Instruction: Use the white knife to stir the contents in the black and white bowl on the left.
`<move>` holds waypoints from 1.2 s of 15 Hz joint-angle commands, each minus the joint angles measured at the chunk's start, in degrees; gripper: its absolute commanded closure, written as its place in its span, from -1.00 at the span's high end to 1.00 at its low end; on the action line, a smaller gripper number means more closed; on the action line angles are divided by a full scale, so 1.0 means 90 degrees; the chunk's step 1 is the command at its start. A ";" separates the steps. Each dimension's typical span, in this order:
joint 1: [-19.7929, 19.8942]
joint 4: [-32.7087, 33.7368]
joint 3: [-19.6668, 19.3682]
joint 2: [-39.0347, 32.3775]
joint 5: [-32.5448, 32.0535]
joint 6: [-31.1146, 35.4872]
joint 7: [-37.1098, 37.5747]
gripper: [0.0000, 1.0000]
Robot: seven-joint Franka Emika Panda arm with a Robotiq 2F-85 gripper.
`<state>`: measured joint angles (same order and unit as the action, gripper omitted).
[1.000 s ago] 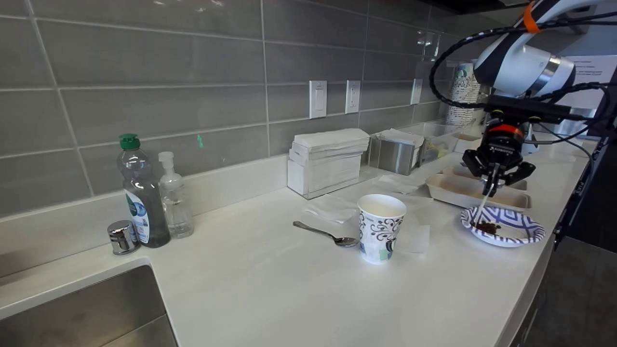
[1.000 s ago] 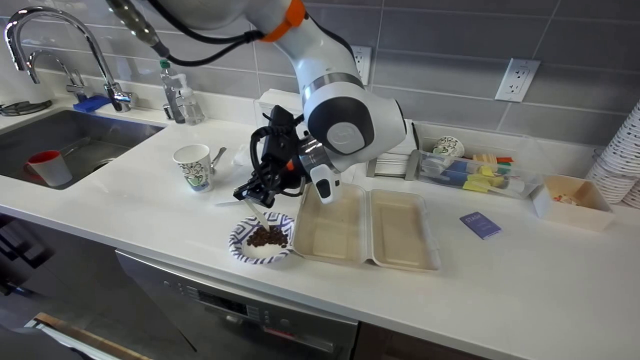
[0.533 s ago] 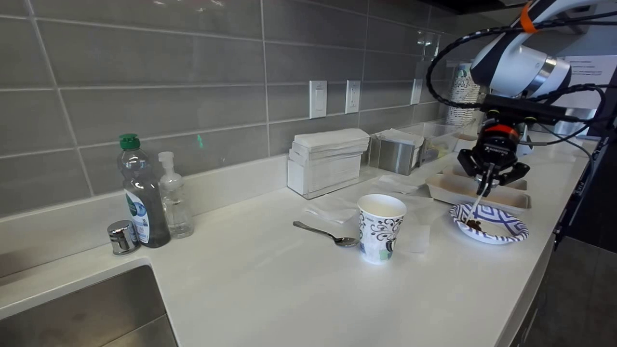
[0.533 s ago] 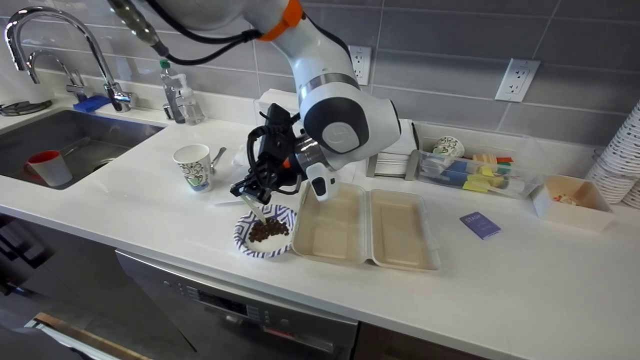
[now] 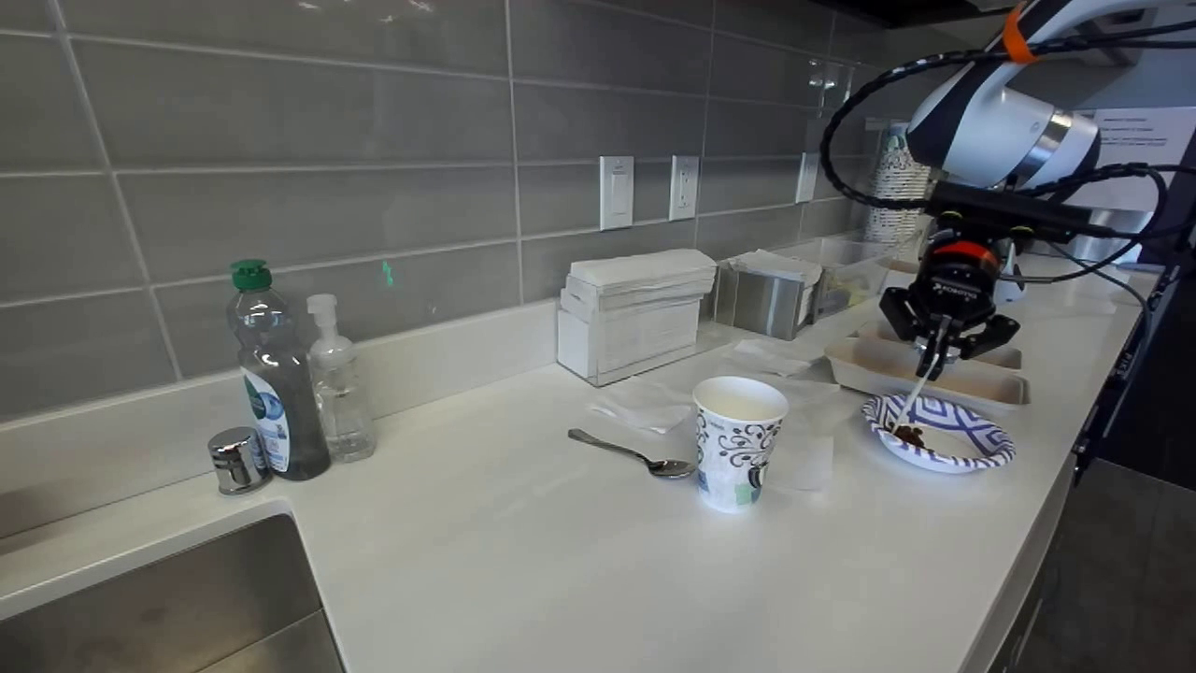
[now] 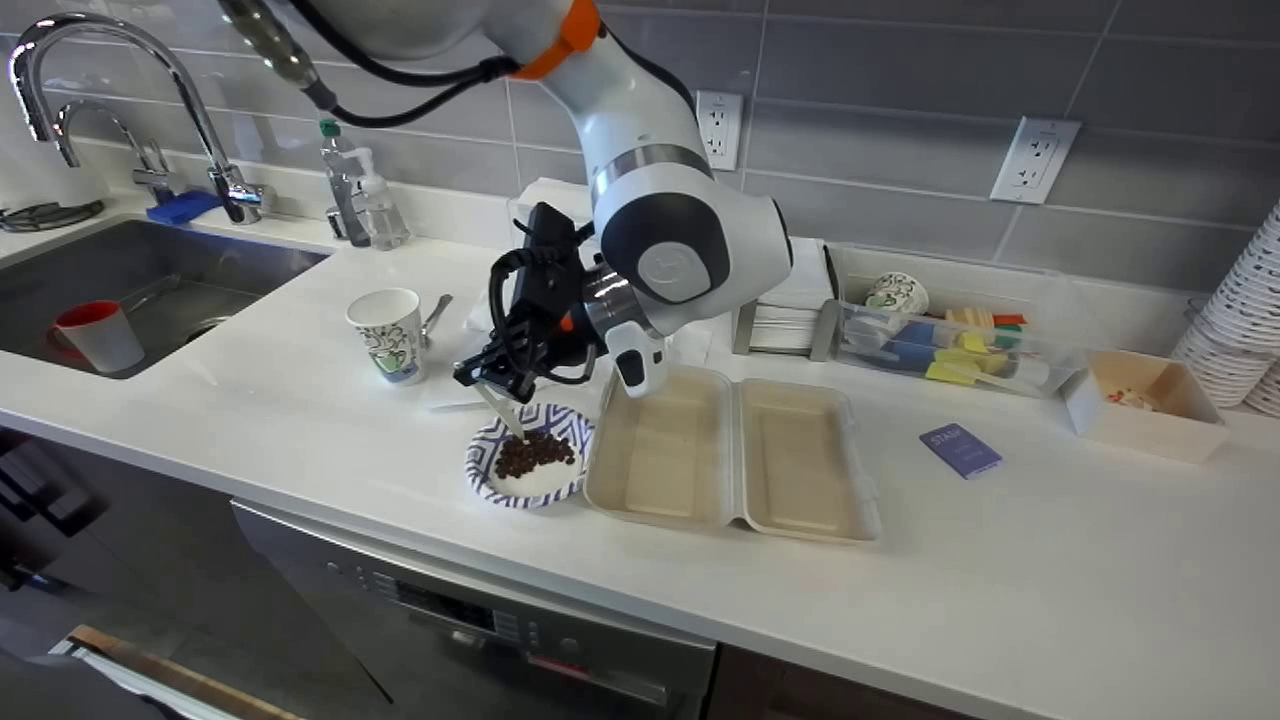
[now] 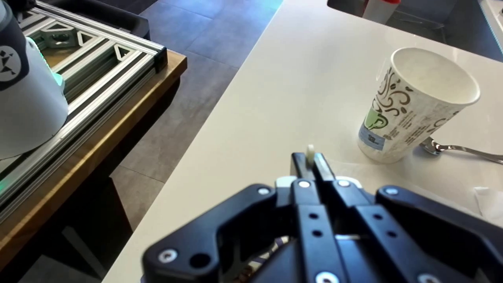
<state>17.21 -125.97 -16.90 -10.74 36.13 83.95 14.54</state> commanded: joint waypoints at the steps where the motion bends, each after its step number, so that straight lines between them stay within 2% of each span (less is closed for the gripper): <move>1: -0.0004 -0.0010 -0.0028 0.0058 -0.0161 -0.0367 0.0012 -0.98; 8: 0.0037 -0.0053 -0.0130 0.0012 -0.0547 -0.0714 0.0029 -0.98; 13: 0.0120 -0.0060 -0.0266 0.0005 -0.0767 -0.0492 0.0034 -0.98; 18: 0.0175 -0.0089 -0.0325 -0.0010 -0.0478 -0.0065 -0.0077 -0.98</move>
<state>18.44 -126.26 -19.79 -10.73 30.29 80.39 14.55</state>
